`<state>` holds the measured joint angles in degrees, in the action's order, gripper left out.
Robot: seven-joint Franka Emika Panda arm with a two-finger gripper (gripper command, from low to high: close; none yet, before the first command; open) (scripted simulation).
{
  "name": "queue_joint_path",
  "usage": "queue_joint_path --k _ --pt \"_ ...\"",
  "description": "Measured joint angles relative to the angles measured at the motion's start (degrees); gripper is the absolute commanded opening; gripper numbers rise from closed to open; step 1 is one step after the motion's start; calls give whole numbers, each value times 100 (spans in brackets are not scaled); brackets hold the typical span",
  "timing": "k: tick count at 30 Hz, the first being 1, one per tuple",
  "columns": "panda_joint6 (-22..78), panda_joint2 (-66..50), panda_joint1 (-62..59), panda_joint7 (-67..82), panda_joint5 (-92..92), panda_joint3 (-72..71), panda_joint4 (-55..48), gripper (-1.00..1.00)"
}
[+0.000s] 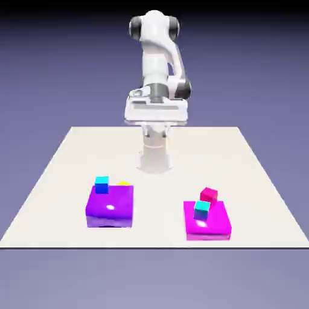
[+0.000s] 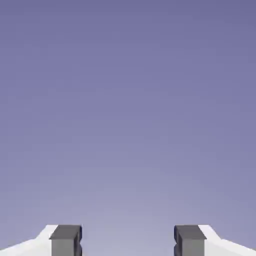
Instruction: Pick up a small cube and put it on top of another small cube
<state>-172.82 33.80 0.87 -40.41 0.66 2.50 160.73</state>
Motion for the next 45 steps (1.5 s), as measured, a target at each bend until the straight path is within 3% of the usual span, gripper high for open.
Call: queue_joint_path --k 45 --pt "4442 4245 670 7625 2458 9344 -1019 0"
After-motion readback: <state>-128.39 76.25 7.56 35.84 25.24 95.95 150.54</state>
